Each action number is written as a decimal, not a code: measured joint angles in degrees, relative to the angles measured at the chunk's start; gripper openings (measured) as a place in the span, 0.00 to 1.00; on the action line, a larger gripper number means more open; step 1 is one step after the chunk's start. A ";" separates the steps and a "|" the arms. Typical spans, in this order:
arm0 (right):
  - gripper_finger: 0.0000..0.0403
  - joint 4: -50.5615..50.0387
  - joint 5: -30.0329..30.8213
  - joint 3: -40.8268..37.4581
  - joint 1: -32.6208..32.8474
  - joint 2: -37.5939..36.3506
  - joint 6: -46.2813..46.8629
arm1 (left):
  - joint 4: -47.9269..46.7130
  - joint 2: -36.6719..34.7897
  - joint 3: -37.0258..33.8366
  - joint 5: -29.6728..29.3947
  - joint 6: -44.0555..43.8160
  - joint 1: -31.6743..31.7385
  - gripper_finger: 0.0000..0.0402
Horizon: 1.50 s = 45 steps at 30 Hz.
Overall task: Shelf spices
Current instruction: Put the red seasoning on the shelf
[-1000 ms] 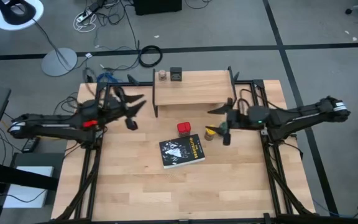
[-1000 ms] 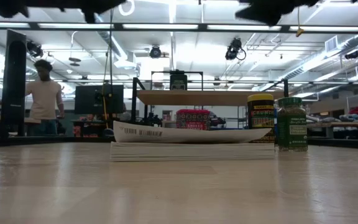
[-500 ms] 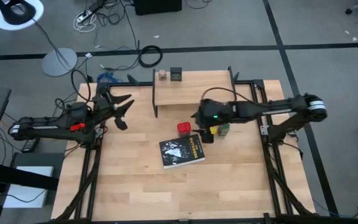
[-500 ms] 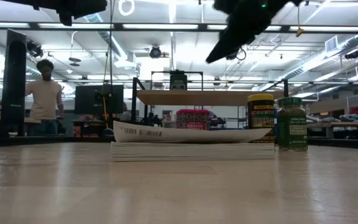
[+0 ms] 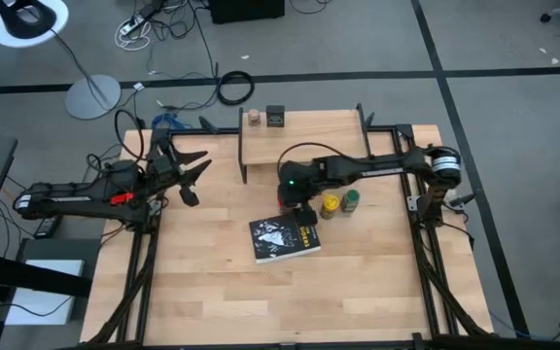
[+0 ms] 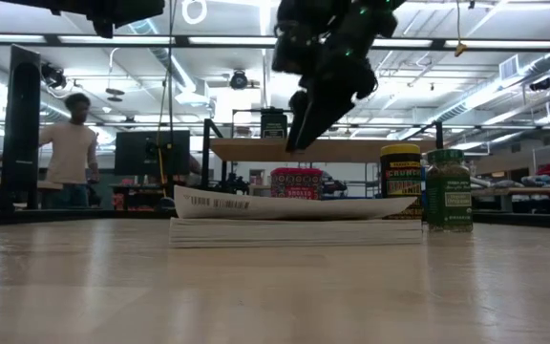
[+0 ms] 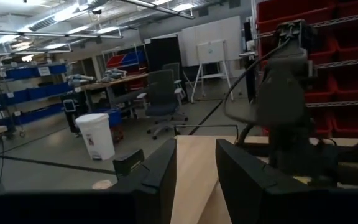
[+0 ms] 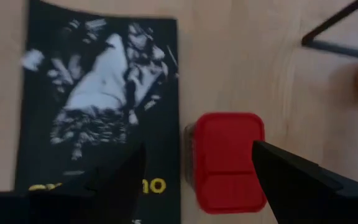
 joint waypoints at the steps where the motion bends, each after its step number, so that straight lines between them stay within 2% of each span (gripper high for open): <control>1: 0.73 -0.06 0.00 0.50 -0.23 0.93 -0.04 | 0.00 0.00 0.00 0.00 0.03 0.00 0.29; 5: 0.73 -0.21 0.27 1.32 -1.04 3.35 -0.12 | -0.07 0.00 0.01 1.48 0.05 0.00 0.29; 10: 0.73 1.12 4.45 1.43 -1.08 4.03 -0.33 | -0.09 0.00 0.00 2.43 0.06 0.00 0.29; 24: 0.72 -2.75 4.09 1.29 -2.84 6.37 -0.12 | -0.09 0.00 0.00 2.41 0.32 0.00 0.29; 28: 0.66 -2.74 4.06 1.38 -2.84 7.04 -0.12 | -0.10 0.00 0.00 2.40 0.30 0.00 0.29; 32: 0.53 -3.19 4.04 1.30 -2.61 7.41 -0.12 | -0.11 0.00 0.00 2.42 0.30 0.00 0.29; 40: 0.52 -3.70 5.78 1.58 -0.64 6.56 0.38 | -1.23 0.00 0.00 2.40 0.25 0.00 0.29; 45: 0.52 -12.00 11.01 10.13 1.89 6.14 0.17 | -2.47 0.00 -0.04 2.38 0.23 0.00 0.29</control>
